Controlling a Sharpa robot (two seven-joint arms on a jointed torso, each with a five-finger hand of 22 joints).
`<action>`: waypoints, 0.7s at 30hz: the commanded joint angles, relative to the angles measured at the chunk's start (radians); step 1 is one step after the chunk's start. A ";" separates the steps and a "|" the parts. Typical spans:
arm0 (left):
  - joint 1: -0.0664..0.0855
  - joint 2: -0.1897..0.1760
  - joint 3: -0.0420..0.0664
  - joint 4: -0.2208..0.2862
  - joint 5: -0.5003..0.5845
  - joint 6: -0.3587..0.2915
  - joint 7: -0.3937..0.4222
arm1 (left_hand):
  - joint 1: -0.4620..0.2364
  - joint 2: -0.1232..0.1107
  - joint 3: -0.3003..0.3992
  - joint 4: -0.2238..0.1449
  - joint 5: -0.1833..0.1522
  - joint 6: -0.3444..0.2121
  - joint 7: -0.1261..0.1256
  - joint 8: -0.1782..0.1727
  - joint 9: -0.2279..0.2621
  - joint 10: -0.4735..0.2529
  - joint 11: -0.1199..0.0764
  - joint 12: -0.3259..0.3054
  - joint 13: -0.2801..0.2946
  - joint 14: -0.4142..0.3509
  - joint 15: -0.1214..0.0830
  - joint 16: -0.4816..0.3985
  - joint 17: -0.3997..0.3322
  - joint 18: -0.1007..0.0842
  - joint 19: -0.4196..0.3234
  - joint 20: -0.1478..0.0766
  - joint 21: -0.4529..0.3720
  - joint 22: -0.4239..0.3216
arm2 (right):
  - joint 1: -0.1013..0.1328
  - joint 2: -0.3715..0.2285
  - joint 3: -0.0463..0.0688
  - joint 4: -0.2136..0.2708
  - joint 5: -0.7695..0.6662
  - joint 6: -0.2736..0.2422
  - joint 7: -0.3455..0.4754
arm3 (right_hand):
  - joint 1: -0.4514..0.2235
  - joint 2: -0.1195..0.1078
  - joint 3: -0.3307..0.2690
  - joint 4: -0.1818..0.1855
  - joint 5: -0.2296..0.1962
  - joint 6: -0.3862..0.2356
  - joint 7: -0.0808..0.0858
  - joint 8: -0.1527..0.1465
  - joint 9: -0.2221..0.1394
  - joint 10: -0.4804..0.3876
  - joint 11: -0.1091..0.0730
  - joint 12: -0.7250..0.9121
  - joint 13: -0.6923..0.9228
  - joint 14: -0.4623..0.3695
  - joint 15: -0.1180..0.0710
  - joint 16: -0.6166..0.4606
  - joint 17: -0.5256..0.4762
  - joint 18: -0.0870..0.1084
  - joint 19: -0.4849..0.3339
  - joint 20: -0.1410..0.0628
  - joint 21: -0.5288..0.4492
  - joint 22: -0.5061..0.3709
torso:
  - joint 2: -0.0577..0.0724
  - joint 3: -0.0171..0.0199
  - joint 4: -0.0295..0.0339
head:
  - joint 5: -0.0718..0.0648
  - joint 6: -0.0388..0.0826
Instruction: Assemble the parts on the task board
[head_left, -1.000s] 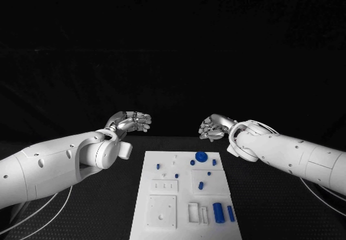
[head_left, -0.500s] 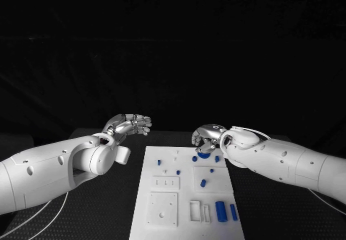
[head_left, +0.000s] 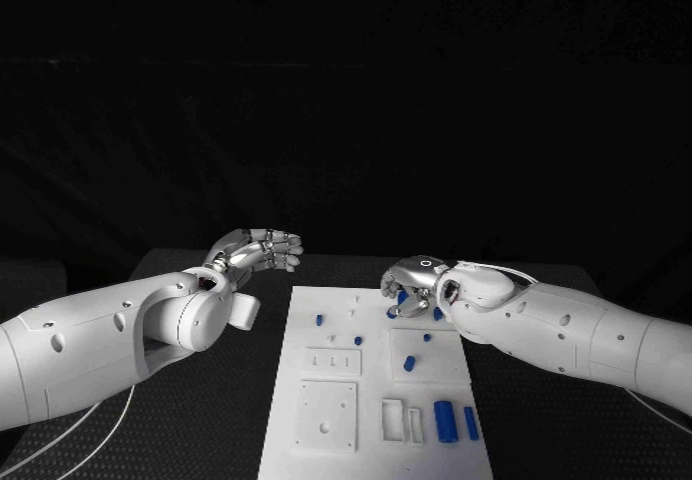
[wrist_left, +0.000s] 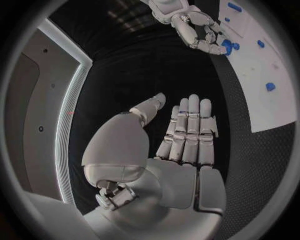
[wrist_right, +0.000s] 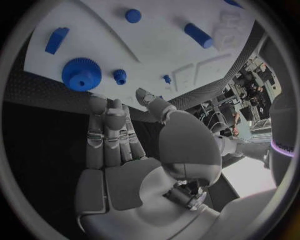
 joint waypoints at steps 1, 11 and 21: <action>0.003 -0.001 0.001 0.006 -0.001 0.019 0.009 | -0.014 0.000 0.002 -0.005 0.004 0.001 0.009 -0.007 -0.001 0.000 0.006 -0.007 -0.002 0.006 0.002 -0.004 0.002 0.017 -0.008 0.002 0.007 0.022 | -0.005 0.003 0.000 -0.008 -0.049 0.013 -0.010 | 0.004 -0.007 -0.003 0.000 -0.005 -0.007 0.001 -0.006 -0.001 -0.006 0.000 0.000 0.000 -0.008 0.001 0.006 -0.002 0.029 0.020 -0.023 0.005 0.025 | 0.010 0.0013 0.0014 | 0.000 0.003; 0.003 -0.004 0.001 0.012 -0.001 0.023 0.003 | -0.020 -0.002 0.002 -0.005 0.003 -0.001 0.011 -0.010 -0.002 0.000 0.007 -0.012 -0.003 0.005 0.002 -0.008 0.005 0.017 -0.010 0.003 0.008 0.021 | -0.022 0.005 0.000 -0.022 -0.067 0.019 -0.016 | 0.009 -0.010 0.003 0.002 -0.007 -0.004 -0.001 -0.006 -0.001 -0.006 0.000 0.001 0.001 -0.013 0.001 0.015 -0.007 0.029 0.015 -0.022 0.013 0.025 | 0.022 0.0027 0.0052 | -0.004 0.006; 0.003 -0.005 0.001 0.011 -0.001 0.022 0.001 | -0.022 -0.002 0.003 -0.005 0.002 -0.002 0.011 -0.012 -0.002 -0.001 0.008 -0.015 -0.004 0.005 0.002 -0.010 0.008 0.018 -0.011 0.003 0.009 0.021 | -0.029 0.010 0.000 -0.029 -0.084 0.016 -0.021 | 0.013 -0.004 0.016 0.006 -0.012 0.008 -0.004 -0.002 0.000 0.008 -0.004 0.006 0.003 -0.017 -0.002 0.025 -0.016 0.029 0.010 -0.019 0.023 0.024 | 0.030 -0.0005 0.0075 | -0.004 0.010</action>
